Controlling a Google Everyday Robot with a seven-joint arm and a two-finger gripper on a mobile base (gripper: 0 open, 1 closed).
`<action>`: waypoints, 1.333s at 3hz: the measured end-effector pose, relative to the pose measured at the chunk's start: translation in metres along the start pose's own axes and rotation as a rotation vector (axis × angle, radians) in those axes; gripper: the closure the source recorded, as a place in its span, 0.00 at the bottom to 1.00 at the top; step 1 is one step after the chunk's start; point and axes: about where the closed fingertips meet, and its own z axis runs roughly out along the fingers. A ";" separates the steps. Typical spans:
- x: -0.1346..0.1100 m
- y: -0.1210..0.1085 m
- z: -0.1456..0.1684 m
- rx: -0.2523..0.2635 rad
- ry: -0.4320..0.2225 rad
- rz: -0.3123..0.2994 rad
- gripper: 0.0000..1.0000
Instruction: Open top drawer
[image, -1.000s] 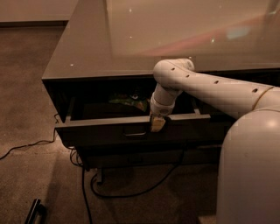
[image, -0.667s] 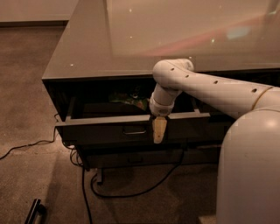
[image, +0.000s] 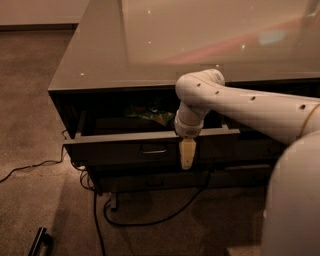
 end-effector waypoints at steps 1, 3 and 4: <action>0.007 0.021 -0.007 0.042 0.076 0.006 0.19; 0.013 0.055 -0.012 0.075 0.135 0.022 0.65; 0.019 0.077 -0.007 0.048 0.161 0.028 0.62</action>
Offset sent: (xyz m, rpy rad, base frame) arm -0.0954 -0.0239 0.0121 -0.2102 -0.1287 -0.0595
